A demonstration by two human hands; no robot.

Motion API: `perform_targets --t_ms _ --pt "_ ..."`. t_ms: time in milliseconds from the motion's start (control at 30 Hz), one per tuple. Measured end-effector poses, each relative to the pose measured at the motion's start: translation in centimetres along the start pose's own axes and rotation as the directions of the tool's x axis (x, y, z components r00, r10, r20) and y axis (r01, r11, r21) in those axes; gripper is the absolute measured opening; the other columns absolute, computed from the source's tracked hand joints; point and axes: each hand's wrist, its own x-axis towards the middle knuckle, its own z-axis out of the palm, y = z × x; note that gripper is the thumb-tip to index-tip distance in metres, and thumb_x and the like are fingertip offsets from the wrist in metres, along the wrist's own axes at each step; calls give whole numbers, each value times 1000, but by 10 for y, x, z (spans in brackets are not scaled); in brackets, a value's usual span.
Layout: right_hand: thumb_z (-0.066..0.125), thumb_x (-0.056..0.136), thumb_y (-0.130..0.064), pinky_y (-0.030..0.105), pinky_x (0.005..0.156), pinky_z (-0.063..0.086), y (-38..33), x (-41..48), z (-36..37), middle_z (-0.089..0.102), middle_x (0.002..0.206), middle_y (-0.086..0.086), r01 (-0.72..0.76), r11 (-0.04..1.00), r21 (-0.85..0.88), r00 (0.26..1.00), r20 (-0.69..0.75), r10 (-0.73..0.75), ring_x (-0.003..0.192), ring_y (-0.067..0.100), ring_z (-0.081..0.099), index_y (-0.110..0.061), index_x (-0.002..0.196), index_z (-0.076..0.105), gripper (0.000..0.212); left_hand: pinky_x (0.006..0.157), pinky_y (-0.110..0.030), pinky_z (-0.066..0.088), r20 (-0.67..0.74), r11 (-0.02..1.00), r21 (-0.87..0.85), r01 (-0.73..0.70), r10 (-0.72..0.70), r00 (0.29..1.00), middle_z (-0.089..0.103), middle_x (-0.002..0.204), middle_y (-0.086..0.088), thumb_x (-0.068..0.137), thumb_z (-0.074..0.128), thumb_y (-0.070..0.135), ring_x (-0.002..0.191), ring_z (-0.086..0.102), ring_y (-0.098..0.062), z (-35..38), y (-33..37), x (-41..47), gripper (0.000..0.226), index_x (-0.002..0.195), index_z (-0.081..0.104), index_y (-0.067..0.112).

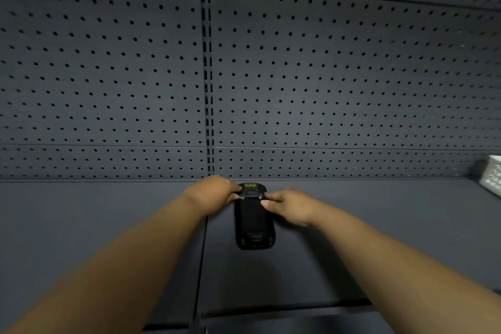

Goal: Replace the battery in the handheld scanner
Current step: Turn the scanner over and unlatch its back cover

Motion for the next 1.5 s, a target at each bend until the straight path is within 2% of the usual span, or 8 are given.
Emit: perform_targets --t_ms 233,400,767,900,1200,1333,1400,1500 --pt "73 70 -52 30 119 24 5 -11 -5 26 158 -2 36 997 -64 976 216 -21 143 16 29 -19 153 3 113 96 -40 46 112 982 155 -104 87 990 63 124 -13 99 40 28 112 59 -30 -3 -10 13 37 127 54 10" --pt "80 67 -44 24 119 16 5 -14 -4 12 161 -3 64 993 -95 965 260 -38 147 13 17 -16 152 -10 127 99 -43 45 150 967 189 -168 141 979 63 125 -12 98 42 31 114 58 -28 -5 -18 16 37 126 55 10" --pt "84 60 -43 28 120 20 5 -14 -4 22 158 -5 98 994 -58 969 234 -82 144 13 25 -23 152 4 123 82 -39 50 137 917 336 -216 179 974 65 109 -10 100 34 25 94 62 -25 -6 -14 20 31 115 57 11" --pt "84 63 -40 26 118 22 4 -16 -4 26 157 -5 106 993 -61 971 222 -90 142 13 28 -25 151 7 118 72 -36 43 112 918 359 -170 139 984 65 103 -12 99 35 19 79 53 -22 -2 -10 20 26 108 58 9" --pt "82 59 -49 30 120 21 5 -12 -5 21 159 -5 71 991 -111 975 217 -45 145 14 24 -22 153 5 124 85 -38 49 -17 972 220 -85 91 996 67 107 -12 100 35 31 97 62 -27 10 -9 12 35 107 60 8" --pt "69 73 -56 29 117 25 -4 -16 -12 31 155 0 59 991 -117 983 177 -38 141 18 32 -25 150 22 95 97 -35 45 -103 1000 -21 -19 17 994 64 126 -12 99 37 28 113 60 -27 18 -6 3 36 122 59 11" --pt "56 83 -58 30 117 22 -8 -14 -13 27 155 4 50 987 -154 994 107 -34 143 22 29 -27 149 24 80 110 -32 37 -84 985 -171 18 -33 996 49 144 -6 99 39 31 130 49 -23 20 -5 -6 41 136 49 16" --pt "42 94 -48 32 116 23 -13 -6 -9 33 148 9 72 977 -203 997 31 -67 141 25 29 -28 146 32 57 117 -26 19 17 962 -270 45 -42 999 25 157 0 94 42 46 144 27 -16 19 -5 -21 61 147 27 21"
